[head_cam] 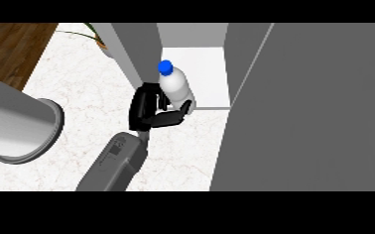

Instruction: Pick up the bottled water, place it into the cabinet and close the cabinet

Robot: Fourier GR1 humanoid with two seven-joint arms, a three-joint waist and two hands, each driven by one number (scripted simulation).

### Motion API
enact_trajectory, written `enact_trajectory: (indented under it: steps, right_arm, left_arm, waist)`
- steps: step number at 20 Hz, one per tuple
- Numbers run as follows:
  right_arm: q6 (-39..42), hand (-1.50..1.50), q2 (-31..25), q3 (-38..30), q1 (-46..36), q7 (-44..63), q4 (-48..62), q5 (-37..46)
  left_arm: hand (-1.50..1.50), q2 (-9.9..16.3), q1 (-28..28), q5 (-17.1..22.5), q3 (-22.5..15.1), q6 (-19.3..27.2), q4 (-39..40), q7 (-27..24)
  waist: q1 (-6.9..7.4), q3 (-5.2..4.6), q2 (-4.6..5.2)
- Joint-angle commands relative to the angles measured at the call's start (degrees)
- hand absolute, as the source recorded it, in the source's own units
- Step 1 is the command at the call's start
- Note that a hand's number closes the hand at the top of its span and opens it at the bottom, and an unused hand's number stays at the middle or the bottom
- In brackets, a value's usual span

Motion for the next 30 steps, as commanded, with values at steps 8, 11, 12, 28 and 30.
enact_trajectory:
  steps: [8,11,12,28,30]
  right_arm:
    - [-0.04,-1.50,-1.34,0.01,1.15,3.10,-7.18,1.25]
    - [-0.18,-1.50,-2.40,2.63,4.43,0.52,-6.94,3.27]
    - [-0.88,-1.50,-1.67,1.79,2.96,1.58,-6.85,2.91]
    - [1.27,-1.50,-3.31,-3.02,4.21,-2.67,-5.30,-4.08]
    - [2.75,-1.50,-4.48,-3.82,5.08,-3.99,-4.57,-5.58]
  left_arm:
    - [1.50,-0.59,-15.13,5.20,-6.59,11.76,6.35,4.75]
    - [1.50,-0.59,-18.52,5.43,-2.72,12.42,9.11,8.34]
    - [1.50,-0.59,-20.22,8.66,-4.75,13.97,11.43,6.97]
    - [1.50,-0.59,-30.33,12.50,-2.91,19.71,35.78,-4.02]
    - [1.50,-0.59,-31.57,11.62,-0.49,19.15,39.82,-7.13]
  waist:
    - [-0.78,-0.01,0.18]
    - [-0.71,0.01,0.07]
    - [-1.25,-0.01,0.22]
    - [-2.61,-0.04,0.89]
    - [-2.71,-0.03,1.10]
